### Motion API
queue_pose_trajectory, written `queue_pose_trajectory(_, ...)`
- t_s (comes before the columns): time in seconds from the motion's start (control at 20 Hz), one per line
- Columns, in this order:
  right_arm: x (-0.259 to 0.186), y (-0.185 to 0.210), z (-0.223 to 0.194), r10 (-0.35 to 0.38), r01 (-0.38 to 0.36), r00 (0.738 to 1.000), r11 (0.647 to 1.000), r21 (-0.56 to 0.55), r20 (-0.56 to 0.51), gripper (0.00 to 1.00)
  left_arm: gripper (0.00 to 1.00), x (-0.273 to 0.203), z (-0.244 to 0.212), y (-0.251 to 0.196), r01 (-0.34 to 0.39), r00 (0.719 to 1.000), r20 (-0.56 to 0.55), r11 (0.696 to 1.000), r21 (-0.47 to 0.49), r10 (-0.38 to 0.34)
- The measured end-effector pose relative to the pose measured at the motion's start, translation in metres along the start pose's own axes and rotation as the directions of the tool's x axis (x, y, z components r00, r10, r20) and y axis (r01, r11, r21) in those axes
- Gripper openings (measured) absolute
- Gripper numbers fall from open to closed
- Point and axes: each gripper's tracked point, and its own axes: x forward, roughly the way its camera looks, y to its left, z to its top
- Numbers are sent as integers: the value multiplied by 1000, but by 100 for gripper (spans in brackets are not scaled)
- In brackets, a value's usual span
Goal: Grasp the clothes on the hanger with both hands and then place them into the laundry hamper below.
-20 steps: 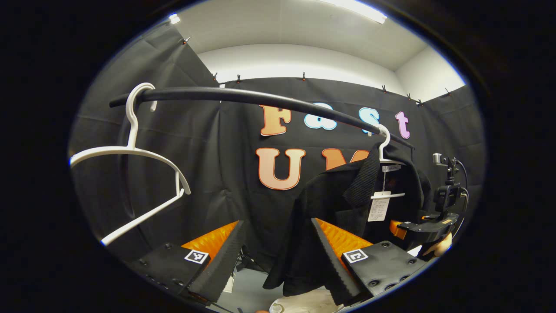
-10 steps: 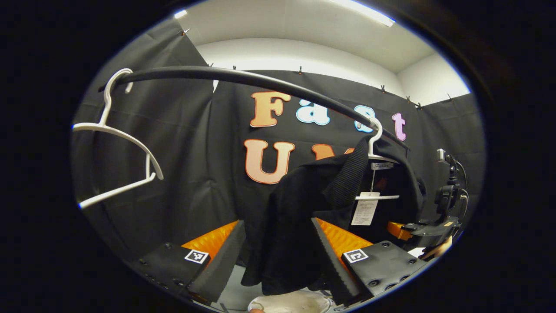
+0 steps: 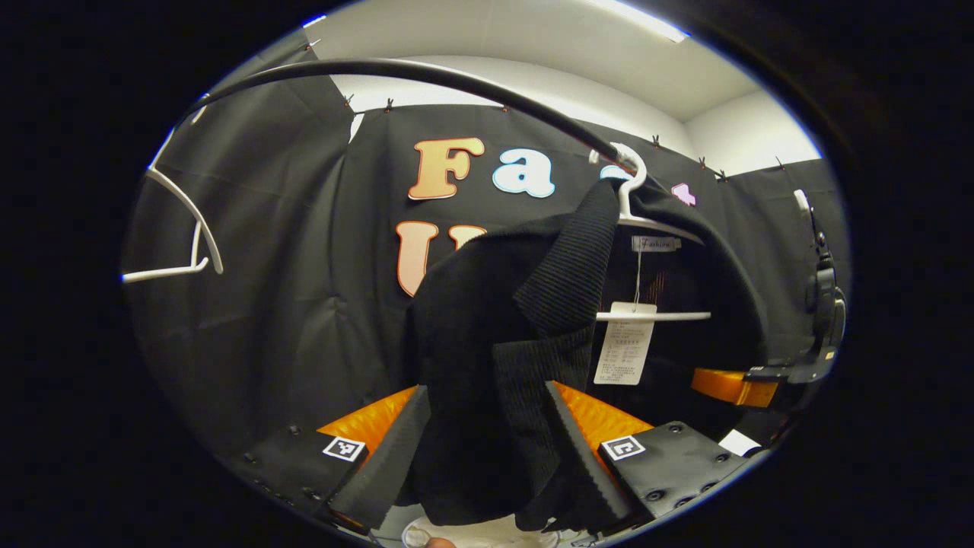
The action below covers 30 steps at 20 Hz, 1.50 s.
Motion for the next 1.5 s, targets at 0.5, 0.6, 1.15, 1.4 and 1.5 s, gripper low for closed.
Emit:
queue_pose_trajectory(0.5,-41,-24,39,51,-49,996,999,-18,75,15,94,41,-31,0,-90,996,-8,996,-25,89)
queue_pose_trajectory(0.6,-47,-28,47,65,-62,994,998,-30,92,15,97,49,-31,-6,-68,998,-2,997,-31,68)
queue_pose_trajectory(1.15,-70,-37,77,115,-110,985,993,-46,126,13,46,85,-41,-8,-64,998,-25,998,-7,64)
queue_pose_trajectory(1.4,-69,-57,98,87,-82,982,996,-32,168,13,7,81,-35,18,-127,990,-62,991,-42,124)
queue_pose_trajectory(1.5,-68,-61,106,81,-78,980,997,-24,180,13,4,71,-26,26,-112,992,-53,993,-24,110)
